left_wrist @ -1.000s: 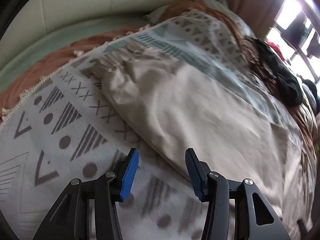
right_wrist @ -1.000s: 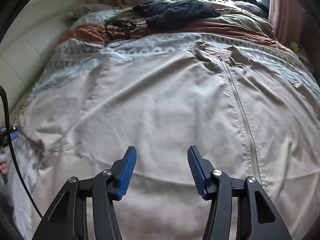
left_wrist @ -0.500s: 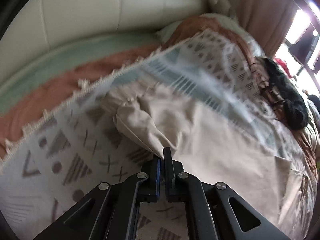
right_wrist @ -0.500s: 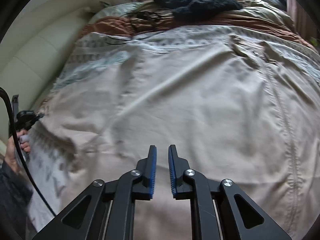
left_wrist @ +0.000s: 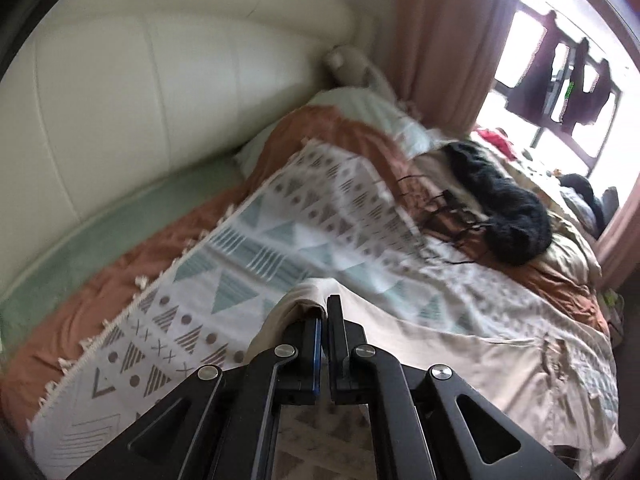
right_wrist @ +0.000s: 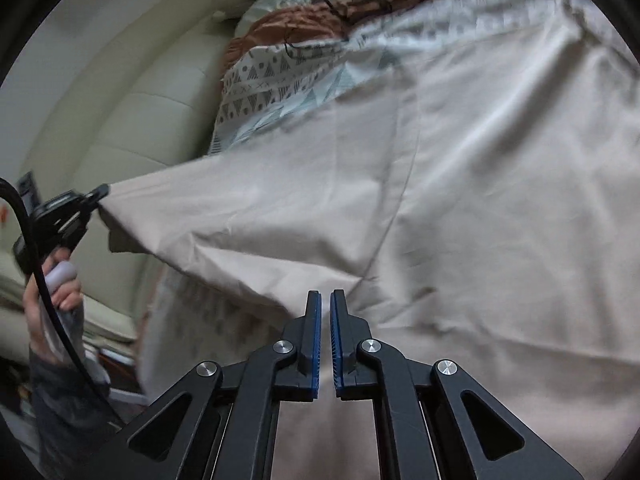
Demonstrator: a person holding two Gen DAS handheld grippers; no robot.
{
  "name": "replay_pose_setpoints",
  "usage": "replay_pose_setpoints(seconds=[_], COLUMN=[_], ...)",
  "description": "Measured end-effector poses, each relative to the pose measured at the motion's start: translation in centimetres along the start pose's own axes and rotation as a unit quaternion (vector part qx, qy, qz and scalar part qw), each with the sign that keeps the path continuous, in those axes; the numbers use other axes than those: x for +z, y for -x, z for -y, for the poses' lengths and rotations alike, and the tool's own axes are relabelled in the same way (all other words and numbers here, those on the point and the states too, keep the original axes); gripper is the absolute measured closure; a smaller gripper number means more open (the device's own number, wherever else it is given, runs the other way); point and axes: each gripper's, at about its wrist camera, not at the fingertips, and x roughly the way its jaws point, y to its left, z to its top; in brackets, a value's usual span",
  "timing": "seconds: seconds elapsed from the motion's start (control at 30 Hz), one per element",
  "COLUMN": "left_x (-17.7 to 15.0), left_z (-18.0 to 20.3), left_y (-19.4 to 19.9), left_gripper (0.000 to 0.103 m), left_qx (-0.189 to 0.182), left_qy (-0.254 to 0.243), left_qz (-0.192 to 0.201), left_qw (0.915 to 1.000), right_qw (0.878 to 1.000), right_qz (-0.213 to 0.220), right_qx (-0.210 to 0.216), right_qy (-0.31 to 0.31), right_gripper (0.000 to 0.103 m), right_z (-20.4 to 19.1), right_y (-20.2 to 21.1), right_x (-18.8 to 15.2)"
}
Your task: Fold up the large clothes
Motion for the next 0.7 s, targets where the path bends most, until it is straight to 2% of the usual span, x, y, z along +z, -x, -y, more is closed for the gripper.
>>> replay_pose_setpoints(seconds=[0.1,0.2,0.27,0.4,0.43,0.47,0.53,0.63,0.7], left_x=[0.8,0.8,0.8,0.4,0.2,-0.1,-0.7,-1.7,-2.4], left_z=[3.6,6.9,9.7,13.9,15.2,16.2,18.5,21.4,23.2], left_y=[2.5,4.3,5.7,8.0,8.6,9.1,9.9,10.6,10.9], left_gripper=[0.101,0.101,0.101,0.101,0.101,0.101,0.101,0.101,0.101], left_qx=[-0.014,-0.026,-0.036,-0.064,-0.069,-0.074,-0.089,-0.106,-0.112], left_qy=[-0.026,-0.049,-0.067,-0.082,-0.088,-0.094,-0.107,-0.120,-0.130], left_qz=[0.004,0.007,0.016,0.020,0.019,0.019,0.019,0.014,0.010], left_qw=[0.9996,0.9985,0.9970,0.9944,0.9935,0.9926,0.9901,0.9870,0.9851], right_qw=[0.998,0.997,0.997,0.999,0.999,0.999,0.998,0.997,0.996], right_qz=[-0.044,-0.049,-0.056,-0.034,-0.026,-0.016,0.013,0.023,0.050], right_qx=[0.027,0.039,0.019,-0.006,-0.010,-0.019,-0.055,-0.068,-0.067], right_qy=[-0.036,-0.044,-0.039,-0.026,-0.026,-0.023,-0.019,-0.023,-0.034], right_gripper=[0.098,0.099,0.099,0.095,0.086,0.071,0.055,0.053,0.053], right_z=[1.5,2.3,2.1,1.4,1.2,1.4,1.7,3.1,4.1], right_y=[-3.1,-3.8,-3.2,0.3,1.6,2.7,5.6,9.2,12.5], right_x=[-0.6,-0.8,-0.8,-0.6,-0.6,-0.7,-1.3,-2.4,-3.3])
